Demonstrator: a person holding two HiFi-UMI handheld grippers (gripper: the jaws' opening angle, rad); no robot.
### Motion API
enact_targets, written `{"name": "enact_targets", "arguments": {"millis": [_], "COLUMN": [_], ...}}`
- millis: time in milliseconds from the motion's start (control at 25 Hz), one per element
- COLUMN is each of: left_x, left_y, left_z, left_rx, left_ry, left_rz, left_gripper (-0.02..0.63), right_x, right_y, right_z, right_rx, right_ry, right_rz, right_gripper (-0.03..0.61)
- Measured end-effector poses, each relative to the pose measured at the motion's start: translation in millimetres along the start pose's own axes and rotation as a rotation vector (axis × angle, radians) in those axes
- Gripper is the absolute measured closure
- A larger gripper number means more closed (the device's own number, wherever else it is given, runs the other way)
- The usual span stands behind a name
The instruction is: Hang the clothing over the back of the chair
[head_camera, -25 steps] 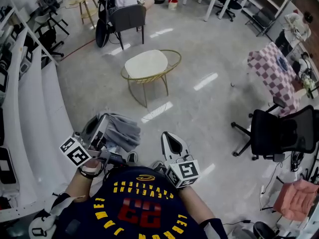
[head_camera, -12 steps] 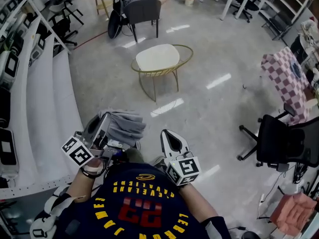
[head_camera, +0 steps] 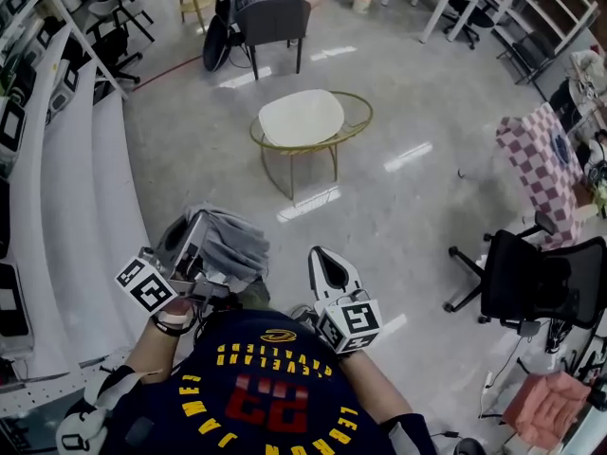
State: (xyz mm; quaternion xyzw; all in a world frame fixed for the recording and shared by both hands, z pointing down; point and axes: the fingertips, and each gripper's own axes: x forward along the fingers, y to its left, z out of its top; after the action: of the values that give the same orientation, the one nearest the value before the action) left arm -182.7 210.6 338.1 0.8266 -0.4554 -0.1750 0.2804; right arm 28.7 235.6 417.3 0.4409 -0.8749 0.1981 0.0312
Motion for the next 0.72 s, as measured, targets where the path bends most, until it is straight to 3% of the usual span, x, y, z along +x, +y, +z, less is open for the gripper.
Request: {"name": "enact_targets", "arguments": {"millis": [400,720], "left_x": [45.2,61.2], "left_y": [97.3,182.3], "left_z": [71.0,98.4], "left_rx": [-0.028,-0.086], "left_ry": [-0.006,-0.017], "left_rz": [-0.061,-0.036], "left_gripper": [0.578,0.578], "right_x": [90.5,121.4], "right_y": [6.6,3.9], "right_z": [27.1,15.3], "right_rx": [-0.035,-0.036], "right_ry": [0.033,0.103], "right_rz": [-0.127,-0.238], "right_gripper": [0.571,0.571]}}
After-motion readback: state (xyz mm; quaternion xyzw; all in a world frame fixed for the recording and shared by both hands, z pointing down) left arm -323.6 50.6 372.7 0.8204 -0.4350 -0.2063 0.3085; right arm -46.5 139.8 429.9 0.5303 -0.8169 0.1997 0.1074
